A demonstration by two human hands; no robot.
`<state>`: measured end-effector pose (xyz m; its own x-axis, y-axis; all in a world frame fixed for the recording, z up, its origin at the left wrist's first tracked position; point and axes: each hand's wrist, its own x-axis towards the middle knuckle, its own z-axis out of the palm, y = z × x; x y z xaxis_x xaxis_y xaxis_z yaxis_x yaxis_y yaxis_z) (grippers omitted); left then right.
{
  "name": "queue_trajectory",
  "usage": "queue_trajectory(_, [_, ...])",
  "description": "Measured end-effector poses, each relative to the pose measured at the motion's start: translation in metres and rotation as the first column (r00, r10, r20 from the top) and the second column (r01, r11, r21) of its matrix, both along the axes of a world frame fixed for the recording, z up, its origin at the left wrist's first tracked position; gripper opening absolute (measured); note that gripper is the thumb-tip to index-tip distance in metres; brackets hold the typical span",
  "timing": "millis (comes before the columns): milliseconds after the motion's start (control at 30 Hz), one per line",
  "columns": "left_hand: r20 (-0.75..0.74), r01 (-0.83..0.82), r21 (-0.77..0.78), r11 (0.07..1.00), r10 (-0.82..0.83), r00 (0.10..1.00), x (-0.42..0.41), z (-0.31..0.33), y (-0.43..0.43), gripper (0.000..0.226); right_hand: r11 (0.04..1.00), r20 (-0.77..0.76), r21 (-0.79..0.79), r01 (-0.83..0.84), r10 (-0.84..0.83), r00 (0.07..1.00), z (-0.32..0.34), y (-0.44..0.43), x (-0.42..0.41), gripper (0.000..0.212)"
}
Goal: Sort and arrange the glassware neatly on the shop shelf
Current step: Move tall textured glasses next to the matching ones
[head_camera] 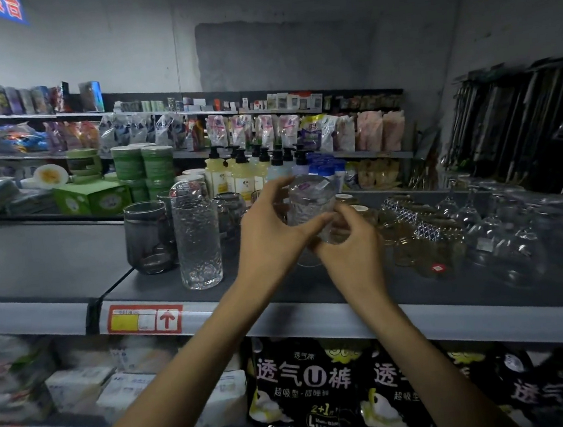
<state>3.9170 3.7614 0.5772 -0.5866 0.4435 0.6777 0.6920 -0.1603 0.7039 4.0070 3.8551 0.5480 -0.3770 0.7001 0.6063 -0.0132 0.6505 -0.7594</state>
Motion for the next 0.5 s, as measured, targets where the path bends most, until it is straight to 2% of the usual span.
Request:
queue_trajectory(167, [0.102,-0.013,-0.064,0.998,0.019,0.995,-0.003,-0.024,0.023,0.062,0.997,0.000,-0.064,0.034,-0.034,0.999,-0.009,0.022,-0.027,0.026])
queue_trajectory(300, [0.161,0.021,-0.096,0.995,-0.006,0.987,-0.008,-0.040,0.033,0.053,0.993,0.042,-0.105,0.045,-0.041,0.998,-0.014,0.035,-0.038,0.026])
queue_trajectory(500, [0.229,0.107,-0.159,0.981,-0.069,0.971,-0.008,-0.039,0.037,0.064,0.993,0.118,-0.116,0.030,-0.016,0.993,-0.019,0.047,-0.048,0.021])
